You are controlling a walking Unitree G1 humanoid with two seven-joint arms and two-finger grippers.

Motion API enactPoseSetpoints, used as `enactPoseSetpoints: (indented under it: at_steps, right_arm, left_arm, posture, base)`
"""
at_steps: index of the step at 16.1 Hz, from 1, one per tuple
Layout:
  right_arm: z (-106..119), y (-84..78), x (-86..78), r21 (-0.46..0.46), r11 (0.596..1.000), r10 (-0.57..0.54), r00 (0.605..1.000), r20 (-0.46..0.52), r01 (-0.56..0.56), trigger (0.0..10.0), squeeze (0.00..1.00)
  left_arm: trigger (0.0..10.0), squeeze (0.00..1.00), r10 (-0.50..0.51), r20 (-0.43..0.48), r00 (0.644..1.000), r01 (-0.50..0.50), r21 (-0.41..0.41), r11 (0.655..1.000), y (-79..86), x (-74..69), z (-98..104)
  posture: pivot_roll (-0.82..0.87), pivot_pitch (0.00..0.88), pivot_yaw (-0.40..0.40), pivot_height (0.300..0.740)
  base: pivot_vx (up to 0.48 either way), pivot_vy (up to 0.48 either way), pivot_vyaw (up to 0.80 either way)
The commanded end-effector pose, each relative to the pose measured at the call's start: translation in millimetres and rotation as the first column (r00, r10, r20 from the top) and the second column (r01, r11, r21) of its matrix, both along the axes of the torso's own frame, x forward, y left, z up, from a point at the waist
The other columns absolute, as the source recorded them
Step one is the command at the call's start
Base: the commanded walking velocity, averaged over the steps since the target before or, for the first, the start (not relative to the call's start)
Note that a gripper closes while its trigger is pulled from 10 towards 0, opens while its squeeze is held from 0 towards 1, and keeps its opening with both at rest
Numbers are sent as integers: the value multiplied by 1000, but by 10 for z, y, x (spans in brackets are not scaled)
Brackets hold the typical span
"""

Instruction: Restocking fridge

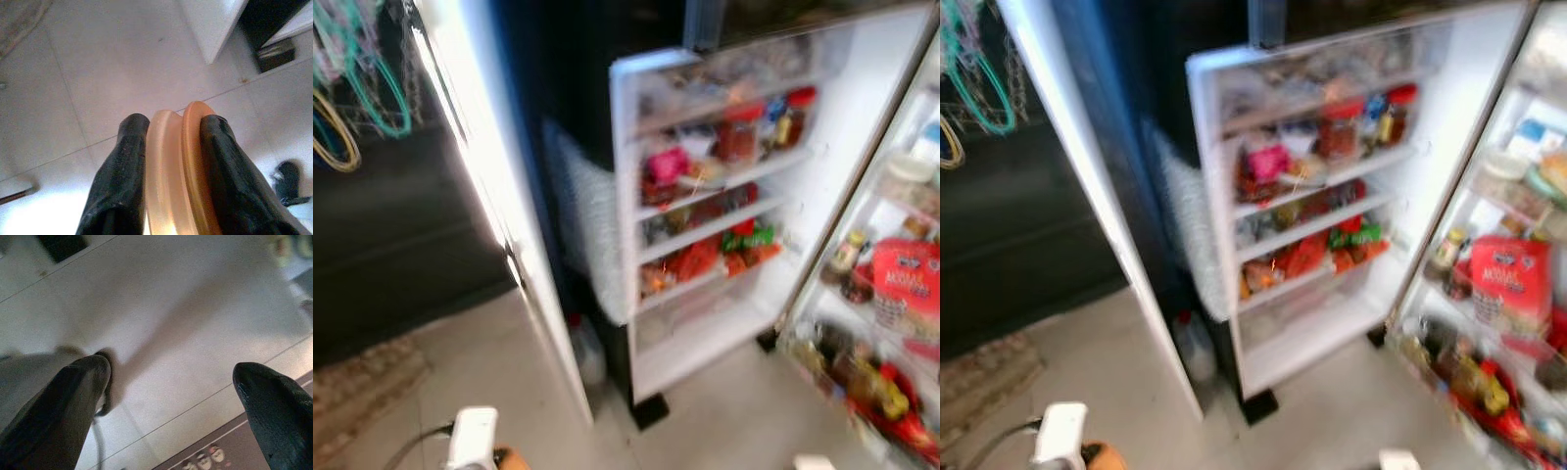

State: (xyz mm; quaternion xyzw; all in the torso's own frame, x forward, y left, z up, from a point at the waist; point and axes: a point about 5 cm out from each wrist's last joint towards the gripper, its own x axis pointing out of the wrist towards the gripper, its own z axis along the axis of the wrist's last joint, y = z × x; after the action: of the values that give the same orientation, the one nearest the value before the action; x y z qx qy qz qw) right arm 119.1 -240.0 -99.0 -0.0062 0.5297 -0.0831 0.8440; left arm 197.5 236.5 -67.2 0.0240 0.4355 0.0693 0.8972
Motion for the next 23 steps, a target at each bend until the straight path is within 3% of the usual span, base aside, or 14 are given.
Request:
enactPoseSetpoints:
  at_steps: [1,6,10,11,12,14,16,20,23]
  right_arm:
    - [6,50,61,14,1000,-9,1000,18,9,10000,0]
    - [0,-87,-90,8,999,-42,999,-1,42,10000,0]
    - [2,-87,-86,5,999,-47,999,6,47,10000,0]
    - [3,-79,-72,7,999,-50,999,10,50,10000,0]
    - [47,116,230,22,1000,-21,998,64,19,10000,0]
    - [88,90,320,18,1000,-2,996,84,0,10000,0]
    - [92,8,266,0,1000,21,996,84,-21,10000,0]
    - [85,-70,186,-21,1000,14,997,72,-13,10000,0]
    - [101,-112,197,-29,999,37,997,67,-35,10000,0]
  left_arm:
    - [10000,0,20,2,1000,-20,10,1000,66,8,21]
    - [10000,0,31,3,1000,-31,8,999,63,19,25]
    - [10000,0,27,5,1000,-27,10,1000,63,32,32]
    - [10000,0,26,6,1000,-26,10,1000,61,38,35]
    - [10000,0,12,24,1000,-12,10,1000,20,160,90]
    - [10000,0,10,49,999,-11,6,1000,-12,275,150]
    - [10000,0,7,63,998,-7,7,1000,-41,356,193]
    - [10000,0,-44,51,998,43,15,999,-80,360,186]
    - [10000,0,-30,116,993,33,-16,999,-131,412,219]
  posture:
    - [-118,0,16,740]
    - [-110,0,21,740]
    - [-113,0,28,740]
    - [-117,0,29,740]
    - [-126,0,33,740]
    - [-119,0,34,740]
    - [-102,0,33,740]
    - [-145,0,29,740]
    - [-144,0,13,740]
  base:
    - [0,-458,0]
    - [0,-455,0]
    - [0,-457,0]
    - [0,-454,0]
    - [0,0,0]
    - [0,0,0]
    - [0,0,0]
    - [0,0,0]
    - [0,0,0]
